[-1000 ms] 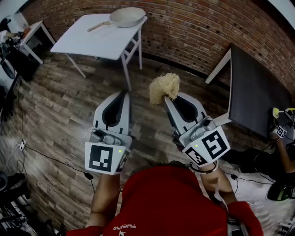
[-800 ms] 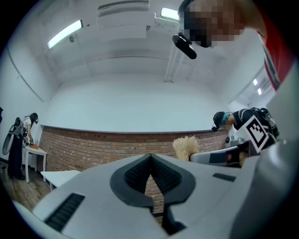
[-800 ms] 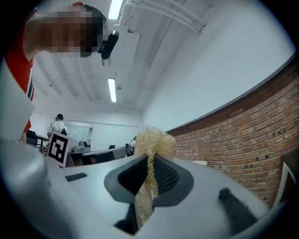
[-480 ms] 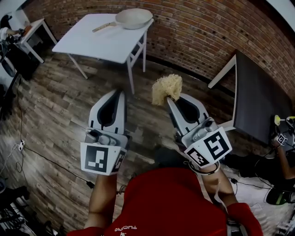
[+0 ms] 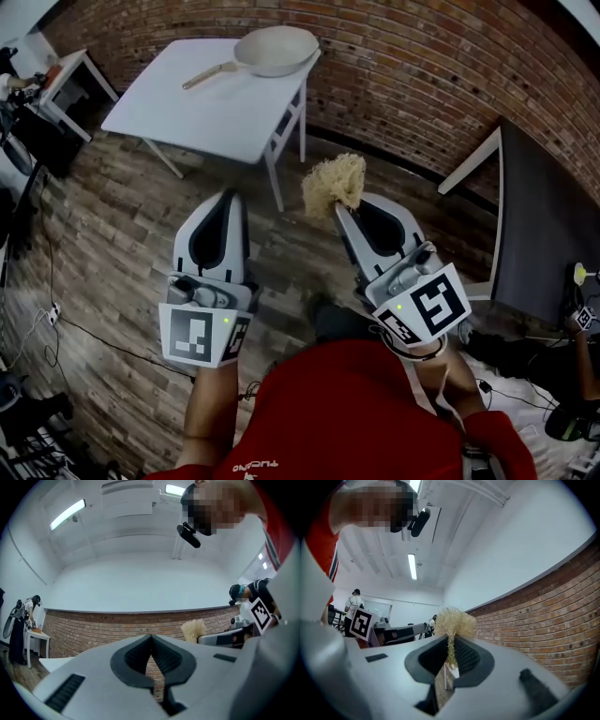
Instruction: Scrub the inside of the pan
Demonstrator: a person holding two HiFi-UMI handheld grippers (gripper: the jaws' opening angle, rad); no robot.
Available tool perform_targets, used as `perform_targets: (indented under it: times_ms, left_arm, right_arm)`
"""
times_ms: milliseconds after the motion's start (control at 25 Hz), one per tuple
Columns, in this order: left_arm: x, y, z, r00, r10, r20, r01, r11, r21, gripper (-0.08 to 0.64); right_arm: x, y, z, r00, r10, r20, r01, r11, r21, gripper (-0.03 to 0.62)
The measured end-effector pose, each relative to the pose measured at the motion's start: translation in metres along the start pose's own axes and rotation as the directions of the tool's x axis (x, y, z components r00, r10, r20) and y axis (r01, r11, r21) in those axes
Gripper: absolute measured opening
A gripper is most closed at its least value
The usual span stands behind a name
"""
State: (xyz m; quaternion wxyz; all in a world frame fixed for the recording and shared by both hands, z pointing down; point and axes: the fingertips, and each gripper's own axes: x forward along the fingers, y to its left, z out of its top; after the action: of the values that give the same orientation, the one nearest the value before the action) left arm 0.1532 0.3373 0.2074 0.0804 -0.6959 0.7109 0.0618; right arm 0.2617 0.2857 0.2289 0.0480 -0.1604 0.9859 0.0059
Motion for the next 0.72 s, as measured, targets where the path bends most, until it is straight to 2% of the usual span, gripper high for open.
perform_targets:
  times_ms: [400, 720]
  left_arm:
    - [0.146, 0.068, -0.041, 0.999, 0.026, -0.04, -0.025, 0.999, 0.031, 0.012]
    - [0.21, 0.121, -0.052, 0.997, 0.047, -0.066, -0.044, 0.998, 0.04, 0.012]
  right_arm:
    - [0.113, -0.131, -0.013, 1.0, 0.002, -0.004, -0.002, 1.0, 0.028, 0.049]
    - [0.184, -0.172, -0.02, 0.999, 0.03, -0.042, -0.029, 0.999, 0.037, 0.049]
